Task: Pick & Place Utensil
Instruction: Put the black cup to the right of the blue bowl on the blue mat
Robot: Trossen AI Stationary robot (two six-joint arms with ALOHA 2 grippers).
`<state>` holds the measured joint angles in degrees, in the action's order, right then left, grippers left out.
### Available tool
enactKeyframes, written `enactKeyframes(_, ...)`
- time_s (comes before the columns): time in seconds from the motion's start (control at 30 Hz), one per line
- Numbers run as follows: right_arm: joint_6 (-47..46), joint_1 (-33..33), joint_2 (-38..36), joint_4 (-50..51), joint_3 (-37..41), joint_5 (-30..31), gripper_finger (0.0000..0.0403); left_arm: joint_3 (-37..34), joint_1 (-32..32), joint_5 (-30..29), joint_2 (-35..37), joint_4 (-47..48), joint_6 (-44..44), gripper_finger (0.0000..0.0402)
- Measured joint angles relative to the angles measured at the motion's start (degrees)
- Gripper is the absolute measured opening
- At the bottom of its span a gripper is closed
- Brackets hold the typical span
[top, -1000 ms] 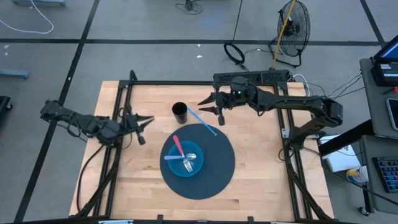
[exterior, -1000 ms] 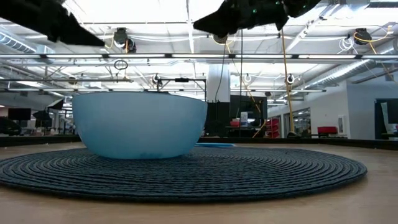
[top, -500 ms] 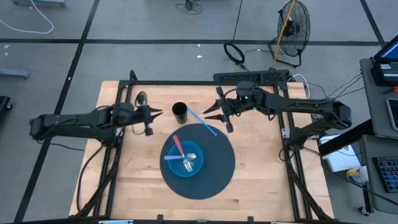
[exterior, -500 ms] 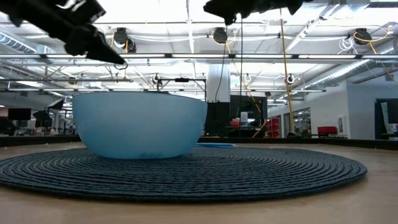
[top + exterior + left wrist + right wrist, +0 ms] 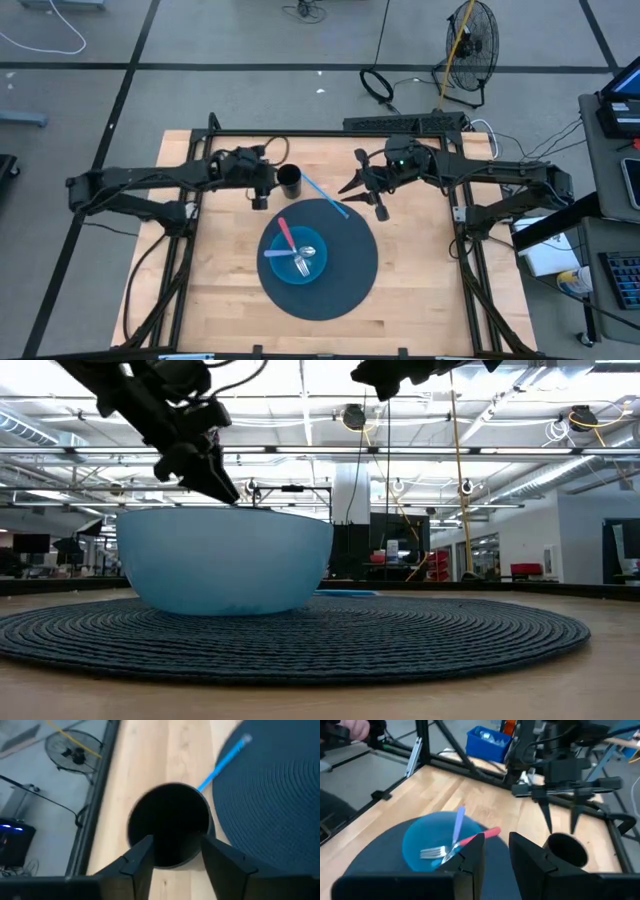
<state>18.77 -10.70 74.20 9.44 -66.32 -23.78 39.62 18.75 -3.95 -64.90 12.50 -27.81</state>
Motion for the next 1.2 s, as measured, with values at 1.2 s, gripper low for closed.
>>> enactKeyframes(1.2, 0.06, 1.44, -0.66, -1.08, 3.37, 0.19, 0.0086, 5.97, 1.31, 4.05, -7.73, 10.72, -4.51, 0.0093)
